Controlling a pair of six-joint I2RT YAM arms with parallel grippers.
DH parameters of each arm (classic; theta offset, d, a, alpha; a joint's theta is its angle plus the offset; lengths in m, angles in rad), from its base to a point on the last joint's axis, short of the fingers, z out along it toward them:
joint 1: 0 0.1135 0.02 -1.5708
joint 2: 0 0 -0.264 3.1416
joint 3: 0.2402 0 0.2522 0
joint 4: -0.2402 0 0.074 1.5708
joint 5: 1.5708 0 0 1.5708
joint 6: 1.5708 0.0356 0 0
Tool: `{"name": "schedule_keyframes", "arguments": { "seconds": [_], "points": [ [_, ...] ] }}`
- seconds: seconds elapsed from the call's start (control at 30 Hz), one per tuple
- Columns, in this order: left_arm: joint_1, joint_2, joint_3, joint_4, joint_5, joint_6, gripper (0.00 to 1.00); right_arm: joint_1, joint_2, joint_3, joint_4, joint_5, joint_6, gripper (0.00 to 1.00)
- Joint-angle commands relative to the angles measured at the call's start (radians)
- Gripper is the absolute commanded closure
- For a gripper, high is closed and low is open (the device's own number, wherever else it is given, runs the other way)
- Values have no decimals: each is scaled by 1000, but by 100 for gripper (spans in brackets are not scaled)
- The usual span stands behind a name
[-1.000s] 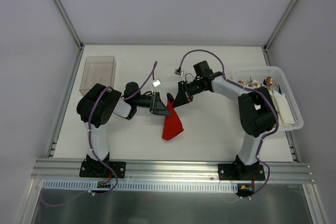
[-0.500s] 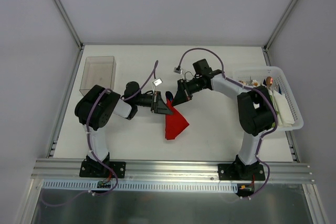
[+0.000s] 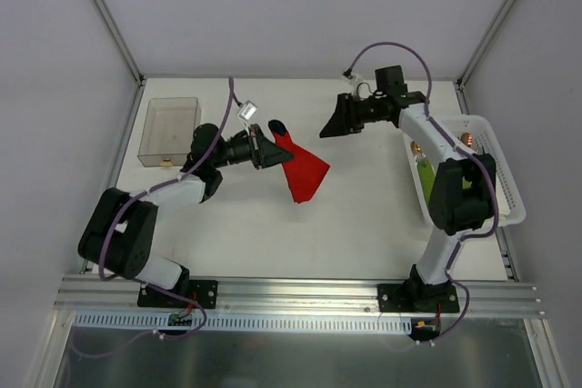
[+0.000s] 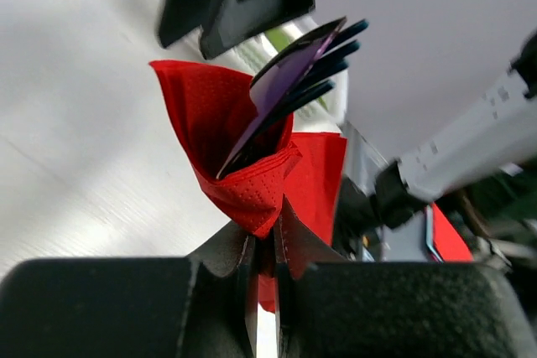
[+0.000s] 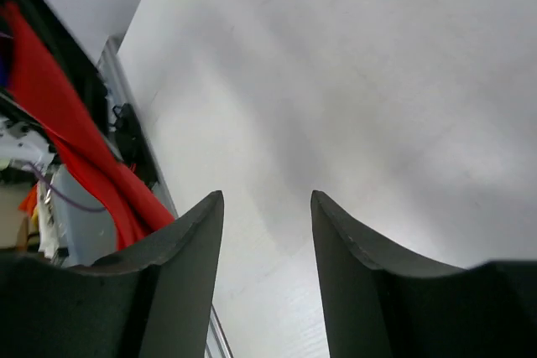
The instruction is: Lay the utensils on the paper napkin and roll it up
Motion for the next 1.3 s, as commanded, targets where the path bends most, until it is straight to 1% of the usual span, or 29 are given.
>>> {"name": "schedule_keyframes", "arguments": {
  "seconds": [0.0,0.03,0.07,0.1,0.13,0.17,0.23,0.33,0.37,0.4,0.47,0.57,0.6,0.83,0.93,1.03,1.07,1.13,1.17,1.2,1.23,1.27],
  "points": [
    [19,-162,72,-281,-238,158,100,-42,-169,34,-54,139,23,51],
    [25,-206,74,-300,-268,150,100,-45,-197,18,-55,162,25,51],
    [31,-225,69,-309,-291,123,100,-45,-225,0,-53,201,28,51],
    [34,-243,69,-314,-315,112,100,-43,-249,-17,-51,207,32,50],
    [36,-263,66,-331,-369,103,100,-45,-292,-48,-50,207,57,49],
    [36,-300,59,-322,-391,77,100,-45,-309,-60,-48,198,72,45],
    [36,-334,36,-311,-449,37,100,-43,-341,-85,-36,152,103,43],
    [36,-390,-10,-302,-507,-50,100,-43,-423,-160,69,103,181,36],
    [36,-421,-27,-270,-538,-98,100,-36,-465,-202,137,104,211,27],
    [34,-440,-62,-261,-558,-122,100,-26,-480,-209,148,121,210,26],
    [34,-488,-93,-238,-599,-159,100,9,-487,-203,118,135,195,26],
    [27,-530,-127,-233,-615,-170,100,62,-481,-192,90,169,195,27],
    [22,-536,-135,-231,-618,-170,100,75,-475,-195,90,190,199,27],
    [-33,-579,-148,-248,-671,-172,100,168,-435,-201,122,207,272,29],
    [-50,-585,-148,-239,-682,-181,100,202,-429,-218,148,209,287,32],
    [-62,-584,-147,-225,-681,-192,100,213,-417,-235,179,190,313,42],
    [-64,-584,-150,-208,-675,-201,100,213,-405,-234,180,187,322,48],
    [-66,-584,-158,-192,-673,-212,100,210,-394,-232,180,161,331,51],
    [-66,-585,-159,-187,-672,-221,100,208,-388,-232,195,149,339,55],
    [-67,-588,-164,-184,-673,-225,100,207,-383,-237,205,127,353,60],
    [-69,-589,-167,-176,-673,-229,100,208,-383,-240,211,121,356,68],
    [-69,-593,-170,-170,-673,-232,100,207,-383,-244,228,117,357,80]
  ]
}}
